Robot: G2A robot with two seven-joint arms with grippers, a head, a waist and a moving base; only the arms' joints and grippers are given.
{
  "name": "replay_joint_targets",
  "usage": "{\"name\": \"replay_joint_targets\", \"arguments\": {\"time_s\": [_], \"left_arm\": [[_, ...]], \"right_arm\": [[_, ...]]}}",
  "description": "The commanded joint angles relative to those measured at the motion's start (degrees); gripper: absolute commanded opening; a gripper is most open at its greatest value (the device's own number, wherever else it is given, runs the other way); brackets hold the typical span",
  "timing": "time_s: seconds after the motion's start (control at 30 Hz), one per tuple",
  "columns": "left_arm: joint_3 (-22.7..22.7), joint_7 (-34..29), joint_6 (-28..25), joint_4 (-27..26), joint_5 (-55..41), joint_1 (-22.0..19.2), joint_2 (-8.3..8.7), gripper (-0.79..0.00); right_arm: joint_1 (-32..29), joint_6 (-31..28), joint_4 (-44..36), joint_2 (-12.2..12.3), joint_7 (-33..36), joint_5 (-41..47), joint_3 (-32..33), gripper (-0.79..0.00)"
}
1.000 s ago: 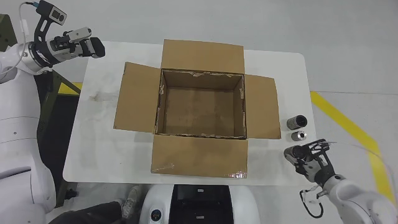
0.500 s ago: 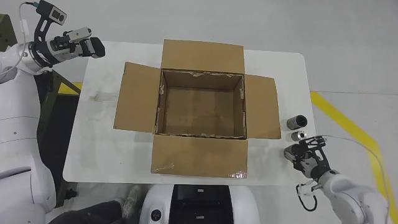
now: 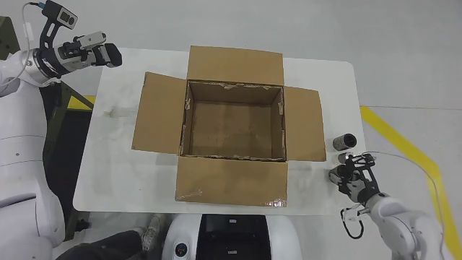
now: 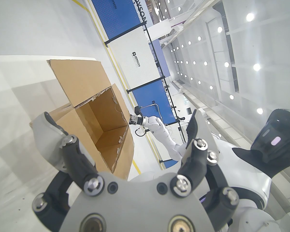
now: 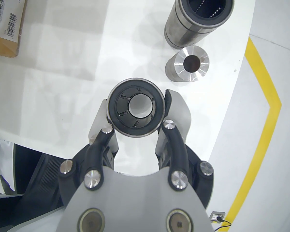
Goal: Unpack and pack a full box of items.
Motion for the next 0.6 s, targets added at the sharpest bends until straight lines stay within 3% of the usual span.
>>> {"name": "replay_joint_targets", "arguments": {"time_s": [0.0, 0.17, 0.33, 0.57], "left_arm": [[0.0, 0.0, 0.0, 0.0, 0.0, 0.0, 0.00, 0.000], [0.0, 0.0, 0.0, 0.0, 0.0, 0.0, 0.00, 0.000], [0.0, 0.0, 0.0, 0.0, 0.0, 0.0, 0.00, 0.000], [0.0, 0.0, 0.0, 0.0, 0.0, 0.0, 0.00, 0.000]], "right_arm": [[0.3, 0.3, 0.2, 0.0, 0.1, 0.1, -0.1, -0.693], [0.7, 0.9, 0.4, 0.1, 0.5, 0.5, -0.4, -0.606], [0.6, 1.0, 0.6, 0.2, 0.8, 0.8, -0.2, -0.406], [0.0, 1.0, 0.5, 0.4, 1.0, 1.2, 0.1, -0.363]]}}
